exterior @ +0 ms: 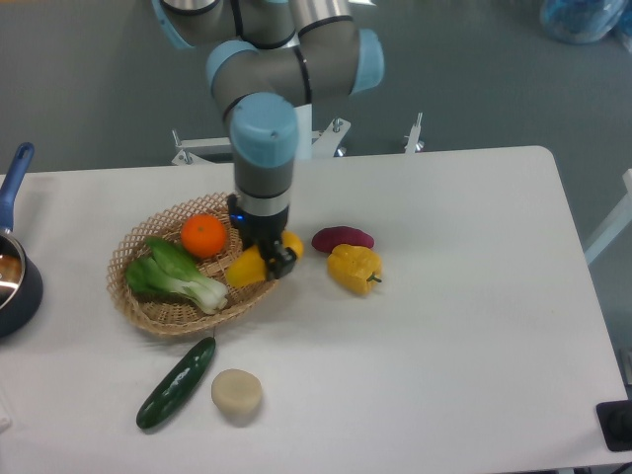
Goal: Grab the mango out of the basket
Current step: 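Lift the mango out of the basket and carry it beside the pepper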
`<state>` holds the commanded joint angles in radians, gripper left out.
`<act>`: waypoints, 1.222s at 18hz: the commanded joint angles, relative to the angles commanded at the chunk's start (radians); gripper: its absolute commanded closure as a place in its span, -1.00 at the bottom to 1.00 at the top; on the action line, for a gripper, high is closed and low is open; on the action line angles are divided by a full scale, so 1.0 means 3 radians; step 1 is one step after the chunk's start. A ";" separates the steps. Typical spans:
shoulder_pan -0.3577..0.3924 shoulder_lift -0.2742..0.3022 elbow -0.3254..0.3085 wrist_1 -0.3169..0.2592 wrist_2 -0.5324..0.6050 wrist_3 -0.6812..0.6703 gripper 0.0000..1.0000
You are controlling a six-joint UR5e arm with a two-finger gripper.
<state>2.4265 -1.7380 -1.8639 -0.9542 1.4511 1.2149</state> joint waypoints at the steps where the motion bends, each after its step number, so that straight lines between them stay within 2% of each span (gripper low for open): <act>1: 0.0072 0.0000 0.0046 0.0005 0.0000 0.0005 -0.32; 5: 0.0281 -0.0041 0.0123 0.0148 0.0010 0.0005 -0.32; 6: 0.0302 -0.0107 0.0133 0.0194 0.0030 0.0010 -0.32; 7: 0.0353 -0.0198 0.0138 0.0230 0.0081 0.0021 -0.32; 9: 0.0410 -0.0235 0.0138 0.0296 0.0311 0.0036 -0.32; 13: 0.0614 -0.0245 0.0184 0.0302 0.0430 0.0174 -0.32; 16: 0.0604 -0.0245 0.0149 0.0292 0.0419 0.0169 -0.32; 22: 0.0573 -0.0240 0.0205 0.0292 0.0455 0.0143 -0.34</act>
<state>2.5986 -1.8101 -1.8025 -0.8667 1.5877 1.2578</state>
